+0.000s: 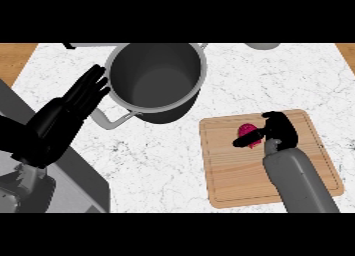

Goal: Pick the cupcake from the cutting board and place it in the pot

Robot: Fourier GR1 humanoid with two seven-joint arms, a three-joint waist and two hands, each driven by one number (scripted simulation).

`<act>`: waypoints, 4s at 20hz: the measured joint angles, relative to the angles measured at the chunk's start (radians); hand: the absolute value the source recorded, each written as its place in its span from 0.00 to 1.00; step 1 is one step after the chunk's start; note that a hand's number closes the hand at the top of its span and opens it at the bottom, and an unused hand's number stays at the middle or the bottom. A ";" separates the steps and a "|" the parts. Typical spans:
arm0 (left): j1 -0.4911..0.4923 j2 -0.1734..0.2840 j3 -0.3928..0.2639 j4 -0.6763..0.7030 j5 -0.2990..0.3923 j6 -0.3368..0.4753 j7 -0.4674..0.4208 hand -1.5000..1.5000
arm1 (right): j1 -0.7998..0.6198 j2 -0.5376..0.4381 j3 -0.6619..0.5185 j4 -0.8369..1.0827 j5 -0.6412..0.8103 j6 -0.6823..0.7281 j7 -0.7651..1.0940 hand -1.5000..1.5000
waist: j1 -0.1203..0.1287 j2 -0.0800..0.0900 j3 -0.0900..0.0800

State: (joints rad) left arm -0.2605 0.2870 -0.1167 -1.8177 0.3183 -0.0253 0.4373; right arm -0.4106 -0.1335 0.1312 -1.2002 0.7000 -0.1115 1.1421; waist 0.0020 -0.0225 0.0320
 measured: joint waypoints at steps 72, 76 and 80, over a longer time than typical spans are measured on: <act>-0.073 -0.052 -0.060 0.011 -0.006 -0.006 0.052 0.50 | -0.629 0.126 0.099 -0.086 0.429 0.082 -0.033 1.00 | 0.090 0.035 -0.008; -0.084 -0.057 -0.068 0.012 -0.012 -0.003 0.053 0.50 | -0.668 0.127 0.057 0.033 0.406 0.023 -0.065 1.00 | 0.104 0.043 -0.007; -0.097 -0.062 -0.077 0.015 -0.015 -0.002 0.053 0.50 | -0.701 0.128 0.015 0.134 0.381 -0.063 -0.099 1.00 | 0.118 0.051 -0.007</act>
State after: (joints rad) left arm -0.3572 0.2250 -0.1933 -1.8024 0.3030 -0.0277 0.4906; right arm -1.1117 -0.0053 0.1465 -1.0662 1.0814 -0.1745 1.0430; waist 0.1203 0.0285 0.0254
